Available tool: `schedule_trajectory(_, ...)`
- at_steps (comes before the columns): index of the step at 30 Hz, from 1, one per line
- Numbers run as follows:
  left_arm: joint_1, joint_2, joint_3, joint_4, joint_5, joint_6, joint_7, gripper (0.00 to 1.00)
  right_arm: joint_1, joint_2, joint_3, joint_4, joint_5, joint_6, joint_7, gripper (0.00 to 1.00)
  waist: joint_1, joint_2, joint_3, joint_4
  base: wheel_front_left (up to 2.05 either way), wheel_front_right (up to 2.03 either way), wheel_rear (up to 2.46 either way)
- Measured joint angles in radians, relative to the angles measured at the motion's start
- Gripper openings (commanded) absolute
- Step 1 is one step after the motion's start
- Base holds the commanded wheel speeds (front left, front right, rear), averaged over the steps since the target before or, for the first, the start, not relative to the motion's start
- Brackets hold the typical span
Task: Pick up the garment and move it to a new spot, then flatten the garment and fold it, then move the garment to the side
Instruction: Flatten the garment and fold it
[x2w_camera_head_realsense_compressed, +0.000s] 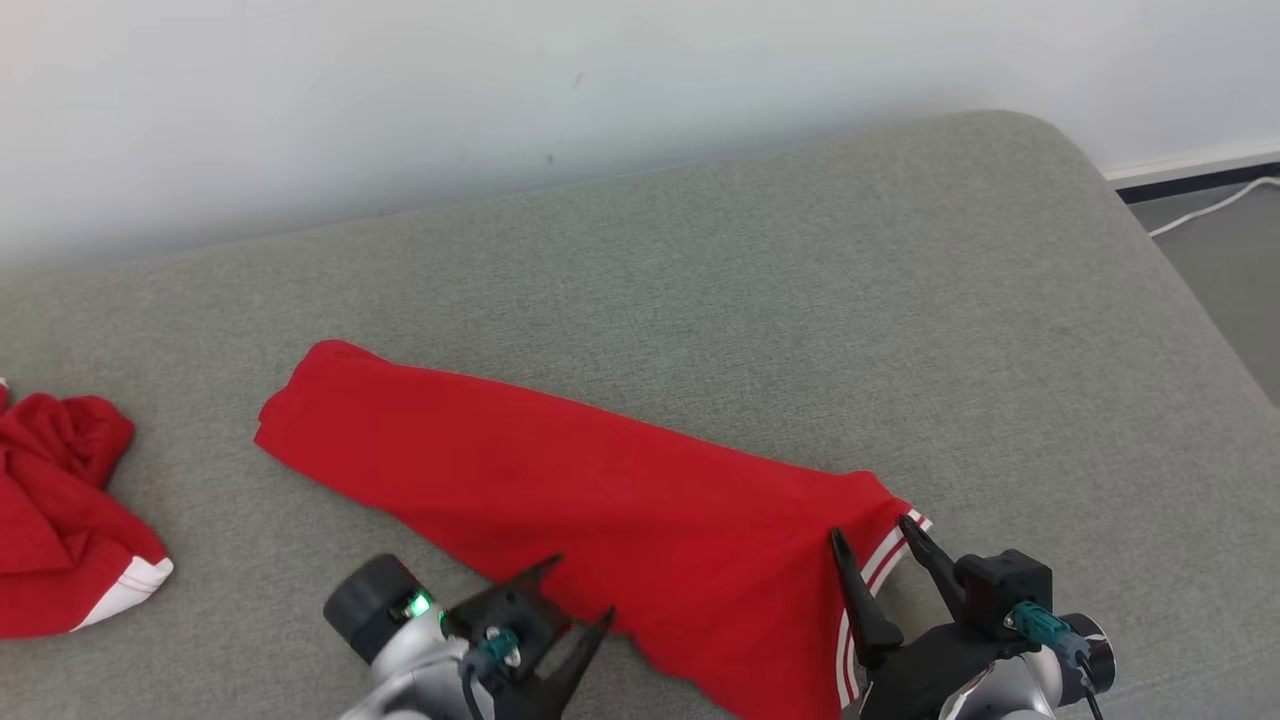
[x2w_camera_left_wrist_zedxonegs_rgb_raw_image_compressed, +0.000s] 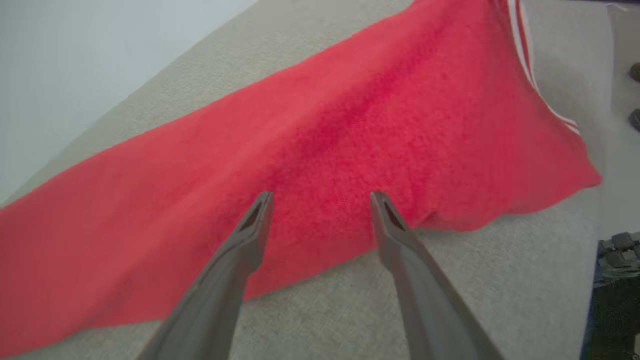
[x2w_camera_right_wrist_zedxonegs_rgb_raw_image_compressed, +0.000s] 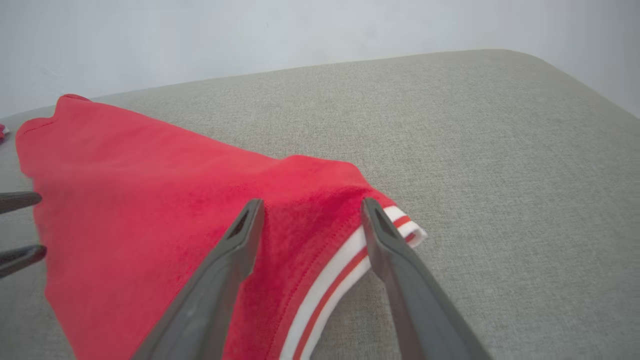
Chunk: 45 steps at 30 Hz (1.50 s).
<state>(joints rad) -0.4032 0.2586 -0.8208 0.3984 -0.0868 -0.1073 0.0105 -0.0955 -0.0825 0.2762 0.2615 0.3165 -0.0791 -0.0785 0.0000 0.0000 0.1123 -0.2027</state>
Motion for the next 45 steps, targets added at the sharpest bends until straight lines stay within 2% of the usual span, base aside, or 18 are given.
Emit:
schedule_trajectory(5,0.011,0.027,-0.061,-0.012,0.018,-0.008,0.019,1.0,0.0,0.0,-0.005,0.003,0.0,0.0,0.0,1.0,0.0,0.0,0.001,-0.024,0.0,0.0,0.0)
schedule_trajectory(13,0.009,0.008,-0.118,-0.044,0.017,-0.016,0.033,1.0,0.003,-0.002,-0.019,0.004,0.0,-0.003,-0.001,1.0,0.0,0.0,0.005,-0.039,0.0,0.0,0.0)
schedule_trajectory(19,-0.018,-0.004,-0.126,-0.038,0.018,-0.016,0.048,1.0,0.003,-0.001,-0.016,0.003,0.0,-0.009,-0.001,1.0,0.0,0.0,0.009,-0.044,0.0,0.0,0.0)
schedule_trajectory(28,-0.034,0.034,-0.169,-0.005,0.053,-0.017,0.077,1.0,0.002,0.0,-0.011,0.002,0.0,-0.009,-0.001,1.0,0.0,0.0,0.017,-0.06,0.0,0.0,0.0)
schedule_trajectory(32,-0.035,0.034,-0.164,-0.002,0.048,-0.017,0.077,1.0,0.002,0.0,-0.013,0.003,0.0,-0.009,-0.001,1.0,0.0,0.0,0.02,-0.065,0.0,0.0,0.0)
schedule_trajectory(33,-0.035,0.034,-0.164,-0.002,0.048,-0.017,0.077,0.9,0.002,0.0,-0.013,0.003,0.0,-0.009,-0.001,1.0,0.0,0.0,0.02,-0.065,0.0,0.0,0.0)
schedule_trajectory(34,-0.036,0.028,-0.162,-0.001,0.043,-0.017,0.077,0.75,0.002,0.0,-0.013,0.003,0.0,-0.009,-0.001,1.0,0.0,0.0,0.021,-0.065,0.0,0.0,0.0)
schedule_trajectory(36,-0.039,0.017,-0.156,0.005,0.041,-0.017,0.077,0.23,0.002,0.0,-0.013,0.004,0.0,-0.009,-0.001,1.0,0.0,0.0,0.022,-0.067,0.0,0.0,0.0)
schedule_trajectory(37,-0.041,0.009,-0.153,0.007,0.032,-0.017,0.077,0.0,0.001,0.0,-0.013,0.004,0.0,-0.009,-0.001,1.0,0.0,0.0,0.022,-0.068,0.0,0.0,0.0)
schedule_trajectory(43,-0.053,-0.033,-0.122,0.014,-0.017,-0.017,0.058,0.0,-0.002,0.001,-0.012,0.007,0.0,-0.009,-0.001,1.0,0.0,0.0,0.022,-0.073,0.0,0.0,0.0)
schedule_trajectory(45,-0.052,-0.05,-0.086,0.006,-0.066,-0.016,0.036,0.0,-0.002,0.0,-0.012,0.008,0.0,-0.009,-0.001,1.0,0.0,0.0,0.021,-0.075,0.0,0.0,0.0)
